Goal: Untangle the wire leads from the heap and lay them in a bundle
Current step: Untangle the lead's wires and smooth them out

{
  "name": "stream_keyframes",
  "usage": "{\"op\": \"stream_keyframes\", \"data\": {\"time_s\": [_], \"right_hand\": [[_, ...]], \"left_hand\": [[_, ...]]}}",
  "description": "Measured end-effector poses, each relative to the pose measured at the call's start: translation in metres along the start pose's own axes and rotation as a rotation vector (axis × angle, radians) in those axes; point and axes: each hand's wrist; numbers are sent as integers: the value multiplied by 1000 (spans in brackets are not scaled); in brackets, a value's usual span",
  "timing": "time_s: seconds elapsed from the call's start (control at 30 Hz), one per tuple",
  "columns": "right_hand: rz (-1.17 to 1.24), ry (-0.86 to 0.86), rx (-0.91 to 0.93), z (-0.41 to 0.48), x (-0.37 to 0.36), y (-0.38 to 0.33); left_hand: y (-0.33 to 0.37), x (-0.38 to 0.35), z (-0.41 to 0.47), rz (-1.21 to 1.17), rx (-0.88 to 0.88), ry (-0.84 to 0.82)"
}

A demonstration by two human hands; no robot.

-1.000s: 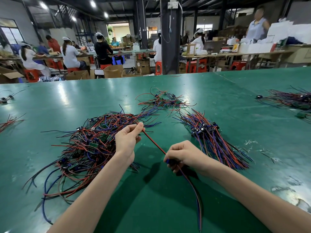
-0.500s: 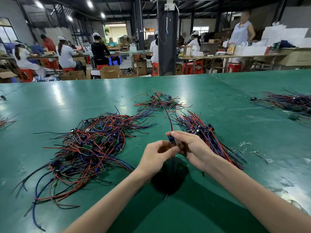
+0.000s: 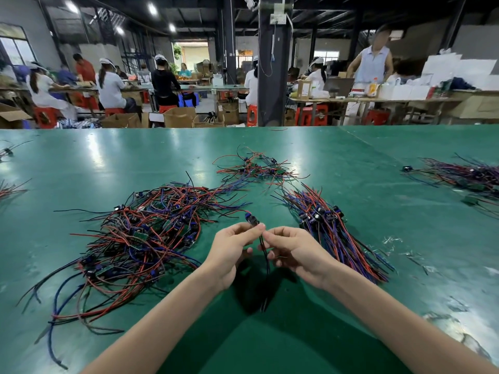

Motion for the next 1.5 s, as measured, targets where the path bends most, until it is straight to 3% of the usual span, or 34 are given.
{"op": "stream_keyframes", "data": {"time_s": [0.77, 1.2, 1.5], "right_hand": [[-241, 42, 108, -2, -3, 5], [-667, 181, 164, -3, 0, 8], [-174, 15, 59, -3, -3, 2]], "left_hand": [[1, 1, 1, 63, -12, 16], [2, 1, 0, 57, 0, 15], [5, 4, 0, -17, 47, -52]]}}
Point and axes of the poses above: each hand's wrist, its own z-axis towards the middle knuckle, its own x-axis out of the back of the hand, y = z × x, and after that the axes turned 15 degrees about -y, right-handed
